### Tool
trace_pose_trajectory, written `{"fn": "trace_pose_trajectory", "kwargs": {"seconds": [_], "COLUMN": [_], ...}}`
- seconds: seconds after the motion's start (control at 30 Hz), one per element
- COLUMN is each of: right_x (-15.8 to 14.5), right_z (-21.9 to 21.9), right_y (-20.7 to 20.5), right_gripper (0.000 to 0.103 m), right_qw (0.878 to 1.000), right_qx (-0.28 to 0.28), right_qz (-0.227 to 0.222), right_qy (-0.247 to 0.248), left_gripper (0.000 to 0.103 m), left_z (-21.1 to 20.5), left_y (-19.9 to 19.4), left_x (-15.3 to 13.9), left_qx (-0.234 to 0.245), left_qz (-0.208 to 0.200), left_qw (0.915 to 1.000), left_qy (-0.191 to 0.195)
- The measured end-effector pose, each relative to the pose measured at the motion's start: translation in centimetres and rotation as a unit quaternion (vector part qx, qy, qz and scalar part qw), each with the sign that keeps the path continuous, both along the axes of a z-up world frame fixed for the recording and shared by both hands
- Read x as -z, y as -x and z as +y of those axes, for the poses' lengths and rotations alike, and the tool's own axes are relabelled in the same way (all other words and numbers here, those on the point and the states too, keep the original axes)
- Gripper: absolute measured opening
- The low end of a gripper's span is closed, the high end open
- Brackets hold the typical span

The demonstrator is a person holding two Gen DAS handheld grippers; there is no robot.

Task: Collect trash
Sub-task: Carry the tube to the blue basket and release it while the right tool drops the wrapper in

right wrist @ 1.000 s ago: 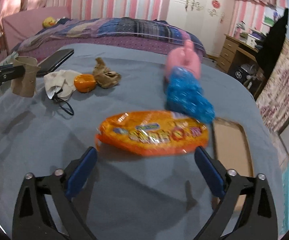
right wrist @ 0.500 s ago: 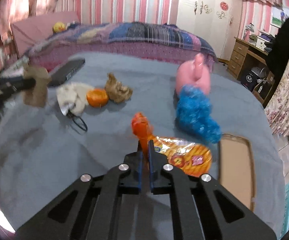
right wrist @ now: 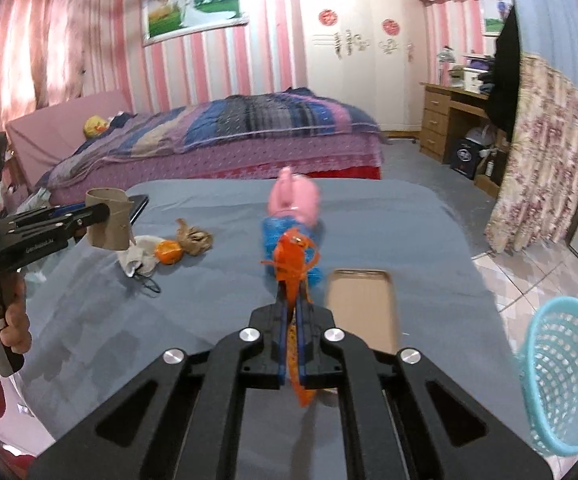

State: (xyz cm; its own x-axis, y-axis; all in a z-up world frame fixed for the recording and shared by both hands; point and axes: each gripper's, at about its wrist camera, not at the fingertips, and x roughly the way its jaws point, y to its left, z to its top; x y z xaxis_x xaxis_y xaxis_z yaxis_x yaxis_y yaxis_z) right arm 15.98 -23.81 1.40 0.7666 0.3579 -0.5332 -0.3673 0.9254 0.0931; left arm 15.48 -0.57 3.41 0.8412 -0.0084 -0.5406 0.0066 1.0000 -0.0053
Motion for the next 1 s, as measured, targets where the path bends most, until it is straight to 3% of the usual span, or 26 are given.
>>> {"fn": "trace_pose_trajectory", "kwargs": {"seconds": [0.27, 0.63, 1.0], "right_x": [-0.8, -3.1, -0.6], "right_z": [-7.4, -16.2, -24.6], "right_y": [-0.3, -1.0, -0.9], "right_gripper": [0.004, 0.004, 0.004], "right_qw": [0.997, 0.985, 0.969], "right_qx": [0.067, 0.164, 0.246], "right_qz": [-0.018, -0.042, -0.014], "right_qy": [-0.036, -0.02, -0.018], "left_gripper": [0.031, 0.031, 0.031], "left_z": [-6.0, -15.7, -25.2], "left_y": [-1.9, -5.2, -7.2], "left_x": [-1.7, -2.7, -0.6], "left_qx": [0.04, 0.113, 0.184], "left_qz": [-0.011, -0.02, -0.005], "left_qw": [0.9991, 0.9935, 0.9829], "left_qy": [-0.012, -0.003, 0.005]}}
